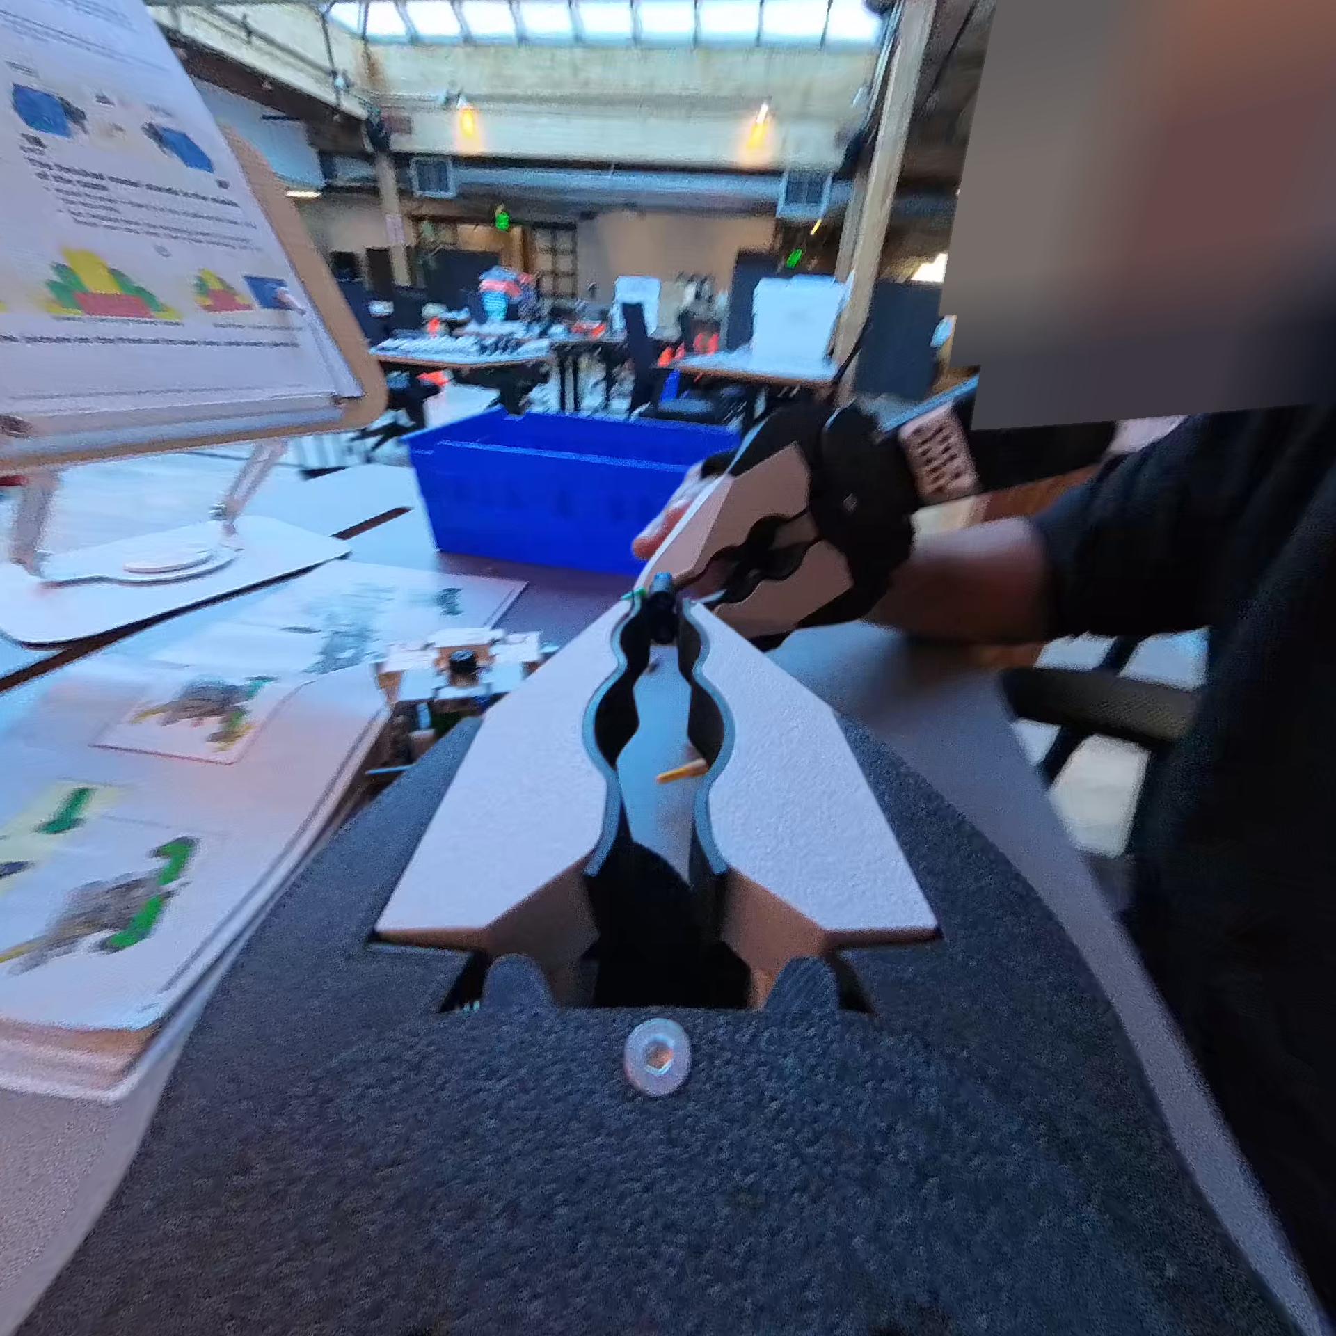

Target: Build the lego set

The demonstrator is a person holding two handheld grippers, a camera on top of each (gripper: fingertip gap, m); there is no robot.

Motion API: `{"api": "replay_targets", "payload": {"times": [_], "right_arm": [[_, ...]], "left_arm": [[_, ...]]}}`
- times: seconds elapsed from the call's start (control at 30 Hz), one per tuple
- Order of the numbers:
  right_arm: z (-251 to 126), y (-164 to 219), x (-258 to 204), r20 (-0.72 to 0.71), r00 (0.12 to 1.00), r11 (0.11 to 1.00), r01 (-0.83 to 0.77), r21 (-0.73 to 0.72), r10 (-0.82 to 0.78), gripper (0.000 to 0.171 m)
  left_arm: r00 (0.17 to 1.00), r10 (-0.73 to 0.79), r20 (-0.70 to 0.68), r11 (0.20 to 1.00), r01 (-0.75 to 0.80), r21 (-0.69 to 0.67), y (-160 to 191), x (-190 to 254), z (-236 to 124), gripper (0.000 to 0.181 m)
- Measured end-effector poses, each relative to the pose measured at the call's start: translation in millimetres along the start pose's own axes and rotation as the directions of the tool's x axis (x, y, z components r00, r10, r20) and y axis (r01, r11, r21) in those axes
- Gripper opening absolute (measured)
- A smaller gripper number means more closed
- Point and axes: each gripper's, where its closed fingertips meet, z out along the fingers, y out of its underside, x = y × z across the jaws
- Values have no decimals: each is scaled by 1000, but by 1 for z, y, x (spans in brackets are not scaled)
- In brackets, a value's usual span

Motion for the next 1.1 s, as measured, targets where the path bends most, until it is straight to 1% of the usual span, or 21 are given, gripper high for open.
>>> {"api": "replay_targets", "payload": {"times": [0.03,0.1,0.13,0.2,0.3,0.4,0.47,0.53,0.67,0.77,0.87,1.1], "right_arm": [[-2,-5,1,13,999,998,-35,47,35,6],[-10,-23,0,92,987,970,-147,192,131,6],[-15,-31,1,134,975,943,-207,261,177,6],[-22,-39,7,168,956,896,-283,342,238,6],[-26,-48,4,206,946,865,-313,392,249,6],[-19,-46,-3,220,938,877,-332,348,268,6],[-18,-47,-6,241,934,873,-337,351,264,6],[-20,-48,-12,297,918,866,-361,347,264,6],[-20,-48,-15,330,906,866,-374,331,265,6],[-19,-42,-17,337,907,886,-356,296,252,6],[-20,-42,-20,364,894,878,-376,296,260,6],[-19,-39,-22,389,881,873,-395,285,271,6]], "left_arm": [[997,-59,-47,998,61,32,-5,4,-2,4],[968,-208,-143,975,217,51,-12,9,-5,4],[944,-279,-174,953,294,70,-16,8,-7,4],[866,-427,-261,891,453,46,-17,11,-8,4],[751,-587,-301,788,615,-3,-10,12,-5,4],[649,-668,-363,709,704,-45,-4,19,-2,4],[595,-696,-401,672,736,-75,-3,25,0,4],[581,-701,-413,668,737,-98,0,30,1,4],[530,-725,-439,635,762,-128,3,34,2,4],[521,-729,-443,628,767,-132,5,32,2,4],[530,-729,-434,634,762,-134,7,32,3,4],[516,-738,-436,627,762,-160,10,35,3,4]]}}
